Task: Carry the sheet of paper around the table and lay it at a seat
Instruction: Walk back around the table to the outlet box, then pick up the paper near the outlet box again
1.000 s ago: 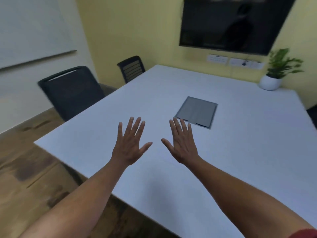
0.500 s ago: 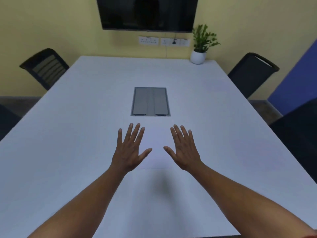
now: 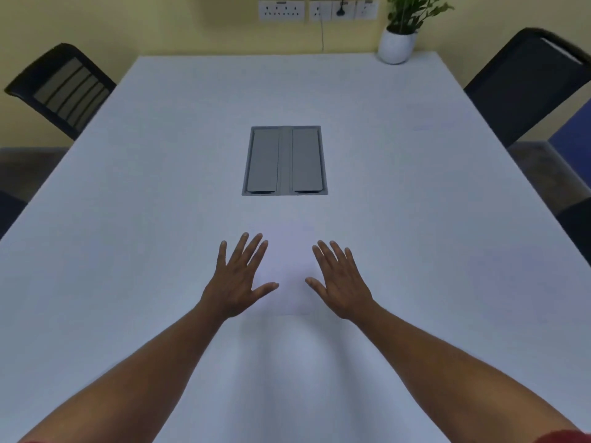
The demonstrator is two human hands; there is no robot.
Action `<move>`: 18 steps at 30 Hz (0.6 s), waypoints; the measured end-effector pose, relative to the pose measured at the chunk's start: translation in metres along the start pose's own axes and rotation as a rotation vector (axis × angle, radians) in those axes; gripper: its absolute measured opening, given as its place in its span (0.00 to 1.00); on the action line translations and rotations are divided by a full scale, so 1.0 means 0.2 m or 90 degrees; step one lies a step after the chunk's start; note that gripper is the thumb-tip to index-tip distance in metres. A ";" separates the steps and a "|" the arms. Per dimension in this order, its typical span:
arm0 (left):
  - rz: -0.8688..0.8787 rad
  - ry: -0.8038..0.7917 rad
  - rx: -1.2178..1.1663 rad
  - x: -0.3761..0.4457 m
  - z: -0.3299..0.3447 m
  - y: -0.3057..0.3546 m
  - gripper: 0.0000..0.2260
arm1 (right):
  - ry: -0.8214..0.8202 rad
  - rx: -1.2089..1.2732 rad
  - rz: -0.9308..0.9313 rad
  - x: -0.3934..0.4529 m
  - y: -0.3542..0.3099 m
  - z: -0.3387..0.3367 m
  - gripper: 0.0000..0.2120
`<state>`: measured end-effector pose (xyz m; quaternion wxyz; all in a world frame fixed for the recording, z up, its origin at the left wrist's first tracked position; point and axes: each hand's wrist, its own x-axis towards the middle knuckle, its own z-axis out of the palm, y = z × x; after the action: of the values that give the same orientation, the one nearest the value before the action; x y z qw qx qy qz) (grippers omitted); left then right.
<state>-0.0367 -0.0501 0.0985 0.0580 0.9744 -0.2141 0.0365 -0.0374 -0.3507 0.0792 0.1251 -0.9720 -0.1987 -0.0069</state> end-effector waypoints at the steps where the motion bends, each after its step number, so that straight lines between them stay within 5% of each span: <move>1: 0.004 -0.013 0.001 0.01 0.02 -0.01 0.44 | -0.003 0.003 -0.006 0.02 0.01 0.02 0.37; 9: -0.023 -0.079 -0.035 0.13 0.23 -0.15 0.45 | -0.067 0.012 0.030 0.17 0.09 0.21 0.35; 18: 0.016 -0.234 -0.141 0.23 0.46 -0.32 0.57 | -0.117 0.042 0.061 0.48 0.18 0.39 0.33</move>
<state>0.0352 -0.0236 0.0066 0.1242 0.9496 -0.2359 -0.1647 0.0615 -0.3259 0.0006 0.1382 -0.9723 -0.1629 0.0948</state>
